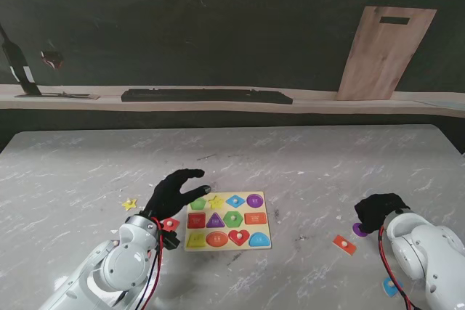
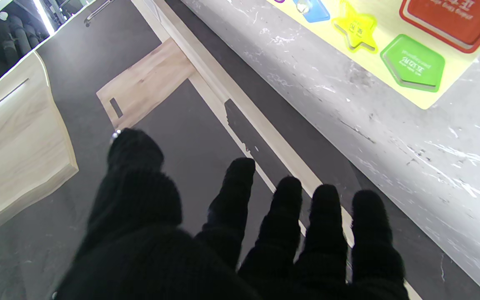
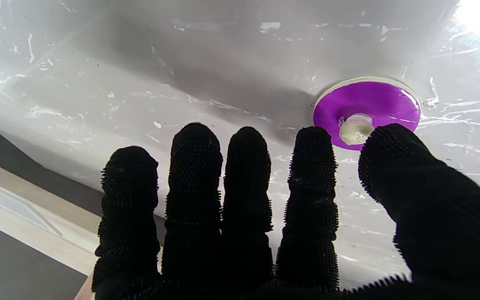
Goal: Fit puzzle pieces into a puzzle board
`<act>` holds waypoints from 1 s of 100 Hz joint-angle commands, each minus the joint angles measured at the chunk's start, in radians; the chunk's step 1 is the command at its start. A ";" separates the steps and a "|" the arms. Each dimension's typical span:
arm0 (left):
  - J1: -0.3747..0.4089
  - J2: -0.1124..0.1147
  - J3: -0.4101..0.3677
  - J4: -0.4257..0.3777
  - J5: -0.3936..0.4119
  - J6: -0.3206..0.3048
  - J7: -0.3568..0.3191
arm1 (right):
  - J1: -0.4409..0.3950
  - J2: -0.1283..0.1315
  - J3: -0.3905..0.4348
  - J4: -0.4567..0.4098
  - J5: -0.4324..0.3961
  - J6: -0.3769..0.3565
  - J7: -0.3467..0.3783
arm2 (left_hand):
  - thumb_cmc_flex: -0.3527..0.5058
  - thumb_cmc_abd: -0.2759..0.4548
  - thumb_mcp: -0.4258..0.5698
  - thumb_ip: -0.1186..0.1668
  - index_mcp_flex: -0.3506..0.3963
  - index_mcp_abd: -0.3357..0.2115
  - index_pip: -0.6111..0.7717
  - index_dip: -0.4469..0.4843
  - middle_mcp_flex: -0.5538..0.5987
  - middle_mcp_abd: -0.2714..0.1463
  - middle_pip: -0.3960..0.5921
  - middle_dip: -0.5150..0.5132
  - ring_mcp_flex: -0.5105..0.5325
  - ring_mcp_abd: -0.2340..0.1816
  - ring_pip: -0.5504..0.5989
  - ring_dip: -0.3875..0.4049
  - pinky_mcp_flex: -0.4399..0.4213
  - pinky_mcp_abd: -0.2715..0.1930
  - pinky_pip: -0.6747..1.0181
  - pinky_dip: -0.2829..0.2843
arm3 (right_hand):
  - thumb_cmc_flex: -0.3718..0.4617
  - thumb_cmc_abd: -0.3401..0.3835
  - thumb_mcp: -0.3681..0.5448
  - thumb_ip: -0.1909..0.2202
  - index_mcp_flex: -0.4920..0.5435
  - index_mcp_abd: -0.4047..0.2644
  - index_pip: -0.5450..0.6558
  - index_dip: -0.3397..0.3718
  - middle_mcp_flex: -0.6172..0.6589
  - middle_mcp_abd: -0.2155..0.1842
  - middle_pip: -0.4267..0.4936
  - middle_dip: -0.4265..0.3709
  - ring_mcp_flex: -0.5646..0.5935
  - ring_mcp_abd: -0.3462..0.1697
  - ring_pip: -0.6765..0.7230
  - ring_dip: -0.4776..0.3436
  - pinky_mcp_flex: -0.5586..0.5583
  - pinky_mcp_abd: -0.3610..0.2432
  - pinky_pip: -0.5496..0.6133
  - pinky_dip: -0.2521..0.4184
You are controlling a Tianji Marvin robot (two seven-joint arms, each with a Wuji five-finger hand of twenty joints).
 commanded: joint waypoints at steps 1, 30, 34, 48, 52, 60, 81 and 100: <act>0.001 -0.002 0.003 -0.004 -0.005 0.004 -0.003 | -0.010 0.000 -0.004 -0.006 -0.004 0.004 0.001 | -0.012 0.022 -0.024 0.031 0.014 -0.021 -0.002 -0.007 0.011 -0.009 -0.014 -0.008 0.025 -0.010 -0.023 -0.003 -0.008 0.100 -0.011 0.010 | 0.021 -0.025 0.037 -0.027 0.037 -0.028 0.042 -0.018 0.036 0.026 0.002 -0.004 0.045 0.031 0.014 0.002 0.013 0.049 0.033 0.021; 0.001 -0.003 0.003 -0.005 -0.004 0.005 -0.001 | -0.004 -0.001 -0.020 0.012 0.006 0.025 -0.001 | -0.012 0.022 -0.024 0.031 0.013 -0.021 -0.002 -0.007 0.011 -0.009 -0.014 -0.008 0.024 -0.011 -0.024 -0.004 -0.008 0.100 -0.011 0.010 | 0.037 -0.018 0.047 -0.030 0.051 -0.042 0.054 -0.028 0.049 0.020 0.000 -0.010 0.051 0.030 0.014 0.002 0.017 0.049 0.033 0.021; 0.001 -0.003 0.003 -0.005 -0.004 0.005 -0.001 | -0.003 0.000 -0.024 0.017 0.008 0.028 -0.001 | -0.013 0.023 -0.024 0.031 0.013 -0.021 -0.002 -0.007 0.011 -0.009 -0.014 -0.008 0.024 -0.010 -0.024 -0.004 -0.008 0.100 -0.011 0.010 | 0.041 -0.015 0.050 -0.030 0.055 -0.046 0.054 -0.030 0.054 0.018 -0.001 -0.011 0.052 0.030 0.014 0.002 0.018 0.050 0.033 0.021; 0.001 -0.003 0.003 -0.005 -0.004 0.005 -0.001 | 0.001 0.000 -0.036 0.030 0.015 0.040 -0.003 | -0.012 0.021 -0.025 0.031 0.013 -0.023 -0.001 -0.006 0.011 -0.009 -0.013 -0.008 0.024 -0.011 -0.024 -0.004 -0.008 0.100 -0.012 0.010 | 0.069 -0.009 0.068 -0.030 0.073 -0.058 0.058 -0.039 0.070 0.011 -0.007 -0.019 0.057 0.026 0.016 0.002 0.024 0.047 0.034 0.021; 0.001 -0.003 0.003 -0.005 -0.003 0.005 -0.001 | 0.002 0.000 -0.039 0.034 0.017 0.043 -0.002 | -0.014 0.022 -0.025 0.031 0.014 -0.021 -0.001 -0.006 0.011 -0.010 -0.013 -0.008 0.023 -0.011 -0.024 -0.004 -0.008 0.100 -0.012 0.010 | 0.085 -0.009 0.079 -0.032 0.081 -0.057 0.060 -0.044 0.079 0.008 -0.013 -0.024 0.059 0.025 0.017 0.003 0.024 0.046 0.034 0.021; 0.000 -0.003 0.003 -0.005 -0.003 0.005 -0.001 | 0.003 0.000 -0.042 0.040 0.023 0.047 0.002 | -0.013 0.021 -0.024 0.031 0.012 -0.022 -0.001 -0.006 0.011 -0.009 -0.014 -0.008 0.024 -0.012 -0.024 -0.004 -0.008 0.100 -0.011 0.010 | 0.100 -0.012 0.092 -0.033 0.091 -0.061 0.062 -0.051 0.090 0.005 -0.017 -0.030 0.062 0.022 0.018 0.003 0.027 0.043 0.034 0.021; 0.000 -0.003 0.004 -0.005 -0.004 0.006 -0.001 | 0.007 -0.001 -0.044 0.062 0.049 0.050 -0.027 | -0.013 0.021 -0.024 0.031 0.014 -0.023 0.000 -0.006 0.012 -0.010 -0.013 -0.008 0.025 -0.011 -0.023 -0.003 -0.007 0.100 -0.011 0.011 | 0.107 -0.107 0.177 -0.029 0.169 -0.108 0.069 -0.065 0.154 -0.005 -0.031 -0.086 0.093 0.006 0.034 0.006 0.059 0.034 0.046 0.020; 0.000 -0.003 0.004 -0.005 -0.003 0.007 -0.001 | 0.006 -0.006 -0.031 0.069 0.064 0.037 -0.126 | -0.013 0.021 -0.024 0.031 0.014 -0.021 0.000 -0.006 0.011 -0.008 -0.014 -0.009 0.024 -0.010 -0.023 -0.003 -0.007 0.101 -0.011 0.011 | 0.092 -0.178 0.242 -0.002 0.217 -0.117 0.074 -0.067 0.193 0.000 -0.011 -0.112 0.127 0.003 0.056 0.011 0.088 0.040 0.065 0.026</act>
